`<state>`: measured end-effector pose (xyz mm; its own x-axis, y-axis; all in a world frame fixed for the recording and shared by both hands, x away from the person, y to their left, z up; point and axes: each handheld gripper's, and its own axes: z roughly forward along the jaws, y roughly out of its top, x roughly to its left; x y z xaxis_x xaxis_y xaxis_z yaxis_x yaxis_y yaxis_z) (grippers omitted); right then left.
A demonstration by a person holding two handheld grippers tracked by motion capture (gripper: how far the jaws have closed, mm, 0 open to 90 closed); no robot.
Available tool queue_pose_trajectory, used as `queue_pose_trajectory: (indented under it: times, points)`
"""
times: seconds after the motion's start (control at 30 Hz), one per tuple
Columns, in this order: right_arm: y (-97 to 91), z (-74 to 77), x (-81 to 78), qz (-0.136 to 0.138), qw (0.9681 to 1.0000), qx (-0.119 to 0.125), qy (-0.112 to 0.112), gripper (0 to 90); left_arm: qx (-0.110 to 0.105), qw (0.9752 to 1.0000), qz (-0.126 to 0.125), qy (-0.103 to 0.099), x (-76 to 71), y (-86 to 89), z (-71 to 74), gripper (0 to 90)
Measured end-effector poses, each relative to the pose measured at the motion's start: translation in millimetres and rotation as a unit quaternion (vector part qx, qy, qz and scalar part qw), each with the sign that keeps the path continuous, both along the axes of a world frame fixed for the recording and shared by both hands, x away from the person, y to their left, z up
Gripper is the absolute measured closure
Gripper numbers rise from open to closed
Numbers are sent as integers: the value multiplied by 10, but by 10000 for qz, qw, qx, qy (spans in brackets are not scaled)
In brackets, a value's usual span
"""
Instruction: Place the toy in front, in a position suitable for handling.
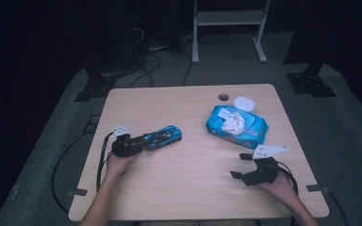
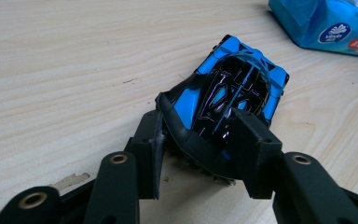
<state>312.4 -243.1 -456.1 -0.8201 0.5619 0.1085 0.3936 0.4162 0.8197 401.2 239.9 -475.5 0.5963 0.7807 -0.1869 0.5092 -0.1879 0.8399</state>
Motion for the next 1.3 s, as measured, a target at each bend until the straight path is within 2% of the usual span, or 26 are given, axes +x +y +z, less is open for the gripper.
queue_pose_trajectory:
  times: [0.17,0.2,0.23,0.27,0.3,0.5,0.6,0.67,0.77,0.8,0.83,0.87,0.9,1.0,1.1,1.23,1.3]
  points:
    - [249,131,88,280,9995,-18,-114,180,148,9995,-94,-264,-50,-26,5,589]
    - [302,154,118,312,9994,-20,-142,180,148,9995,-94,-264,-50,-26,5,593]
    - [357,176,147,337,9993,-21,-189,180,274,9987,-149,-391,-73,-37,14,596]
    - [357,176,147,337,9993,-21,-189,180,274,9987,-149,-391,-73,-37,14,600]
    - [478,206,216,414,9988,-79,-256,181,328,9983,-158,-457,-91,-48,18,603]
    - [836,230,441,552,9979,-165,-303,225,473,9961,-272,-690,-135,-64,22,622]
    - [929,238,520,563,9978,-177,-311,225,561,9946,-317,-808,-153,-72,23,626]
    - [1040,245,623,580,9978,-207,-257,225,609,9937,-343,-875,-165,-78,21,626]
    - [1147,240,711,565,9979,-201,-241,229,688,9916,-409,-1019,-181,-84,15,626]
    - [1147,240,711,565,9979,-201,-241,229,688,9916,-409,-1019,-181,-84,15,627]
    - [1231,227,784,548,9979,-227,-243,230,748,9905,-433,-1070,-190,-93,18,626]
    - [1278,218,830,551,9979,-251,-231,230,748,9905,-433,-1070,-190,-93,18,626]
    - [1326,210,880,562,9978,-278,-191,230,834,9887,-465,-1160,-200,-99,21,626]
    - [1410,189,975,534,9979,-309,-210,230,865,9878,-465,-1208,-216,-110,19,627]
    - [1529,156,1152,473,9984,-297,-87,230,882,9868,-480,-1270,-226,-114,12,627]
    - [1584,139,1270,445,9987,-247,-7,230,928,9857,-500,-1313,-235,-115,11,626]
    - [1636,118,1388,422,9989,-200,74,230,966,9846,-512,-1367,-243,-121,11,627]
